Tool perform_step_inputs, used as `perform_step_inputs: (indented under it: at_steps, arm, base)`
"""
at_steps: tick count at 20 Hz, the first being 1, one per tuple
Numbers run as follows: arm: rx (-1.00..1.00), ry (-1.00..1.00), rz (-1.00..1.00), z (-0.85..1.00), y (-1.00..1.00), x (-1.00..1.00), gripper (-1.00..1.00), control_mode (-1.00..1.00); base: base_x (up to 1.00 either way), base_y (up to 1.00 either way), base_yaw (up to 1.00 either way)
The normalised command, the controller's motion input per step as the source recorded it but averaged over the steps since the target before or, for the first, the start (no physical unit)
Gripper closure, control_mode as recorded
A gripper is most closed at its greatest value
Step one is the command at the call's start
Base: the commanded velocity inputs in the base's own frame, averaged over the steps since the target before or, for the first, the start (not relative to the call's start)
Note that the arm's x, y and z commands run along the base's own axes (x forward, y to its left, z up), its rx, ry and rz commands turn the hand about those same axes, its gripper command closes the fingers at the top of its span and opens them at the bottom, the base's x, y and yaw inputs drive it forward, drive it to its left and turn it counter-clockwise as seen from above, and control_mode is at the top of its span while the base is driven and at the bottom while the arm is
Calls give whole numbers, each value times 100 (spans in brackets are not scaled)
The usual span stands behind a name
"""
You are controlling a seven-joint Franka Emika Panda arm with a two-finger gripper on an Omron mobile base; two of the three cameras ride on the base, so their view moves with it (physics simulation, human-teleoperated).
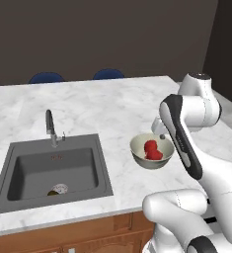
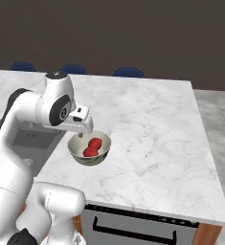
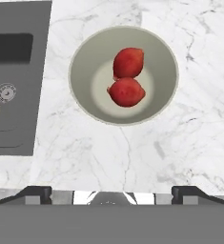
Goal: Pick the onions from the cabinet and place them in one bowl. Pick the avocado from the sink and place it in the other bowl.
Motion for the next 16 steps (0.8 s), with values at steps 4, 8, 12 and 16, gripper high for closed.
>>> perform_step_inputs:
  at_steps: [4, 8, 12, 16]
  arm:
    - [0, 0, 0, 0, 0, -19, -100, -100]
    - [0, 0, 0, 0, 0, -2, -100, -100]
    - [0, 1, 0, 0, 0, -2, -100, 100]
    - [0, 0, 0, 0, 0, 0, -100, 100]
  base:
    - [0, 0, 0]
    - [0, 0, 0]
    - [0, 0, 0]
    - [-9, 0, 0]
